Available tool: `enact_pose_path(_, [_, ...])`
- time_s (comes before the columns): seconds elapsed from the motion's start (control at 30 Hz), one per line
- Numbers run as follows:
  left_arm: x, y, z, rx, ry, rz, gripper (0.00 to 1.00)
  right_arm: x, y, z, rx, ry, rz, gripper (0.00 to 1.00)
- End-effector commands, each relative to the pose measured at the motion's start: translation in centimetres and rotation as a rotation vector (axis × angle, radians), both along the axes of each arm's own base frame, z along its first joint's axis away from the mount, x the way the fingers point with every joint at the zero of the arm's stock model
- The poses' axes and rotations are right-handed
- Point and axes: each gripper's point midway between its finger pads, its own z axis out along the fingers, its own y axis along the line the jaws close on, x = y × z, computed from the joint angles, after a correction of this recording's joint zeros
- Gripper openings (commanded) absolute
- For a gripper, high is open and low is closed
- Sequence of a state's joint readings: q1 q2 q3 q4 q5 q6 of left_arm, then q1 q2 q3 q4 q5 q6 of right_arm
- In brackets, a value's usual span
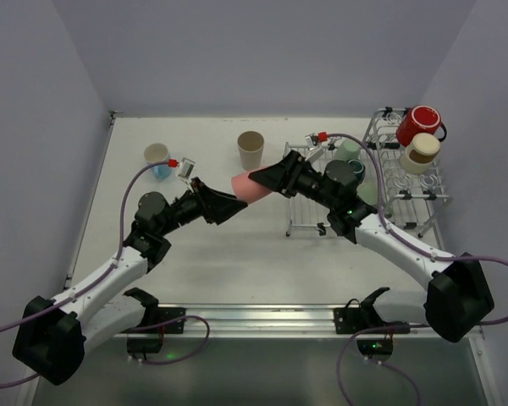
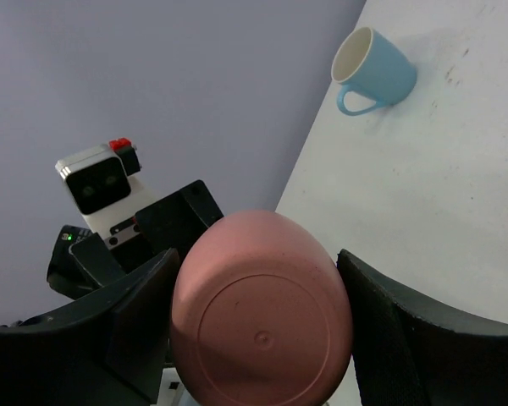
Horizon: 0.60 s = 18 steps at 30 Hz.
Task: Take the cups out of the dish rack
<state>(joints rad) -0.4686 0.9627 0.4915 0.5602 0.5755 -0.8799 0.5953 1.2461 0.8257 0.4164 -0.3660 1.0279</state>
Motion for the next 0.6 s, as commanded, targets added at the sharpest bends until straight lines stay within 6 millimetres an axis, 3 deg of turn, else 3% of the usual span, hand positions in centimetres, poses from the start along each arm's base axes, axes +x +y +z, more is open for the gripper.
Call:
enact_pose_path(0.0, [0.2, -0.3, 2.4, -0.065, -0.077, 0.01, 0.65, -1.0, 1.8, 0.9, 0.102, 0.004, 0.102, 0.26])
enact_pose_path(0.2, [0.3, -0.3, 3.3, -0.086, -0.106, 0.022, 0.55, -1.3, 3.3, -0.7, 0.098, 0.048, 0.144, 0.25])
enact_pose_path(0.3, [0.7, -0.3, 2.9, -0.08, -0.098, 0.031, 0.4, -1.9, 3.9, -0.8, 0.117, 0.056, 0.174, 0.25])
enact_pose_path(0.4, [0.9, -0.4, 2.7, -0.08, -0.093, 0.04, 0.16, -2.1, 4.3, -1.2, 0.125, 0.071, 0.193, 0.25])
enact_pose_path(0.43, [1.0, -0.3, 2.8, -0.08, -0.097, 0.048, 0.02, -2.2, 4.4, -1.5, 0.123, 0.077, 0.195, 0.26])
enact_pose_path(0.5, [1.4, 0.2, 2.9, -0.067, -0.108, 0.093, 0.0, -2.3, 4.5, -1.7, 0.124, 0.082, 0.205, 0.4])
enact_pose_path(0.57, [2.2, 1.0, 3.3, -0.029, -0.129, 0.16, 0.0, -2.4, 4.6, -2.2, 0.111, 0.091, 0.209, 0.67])
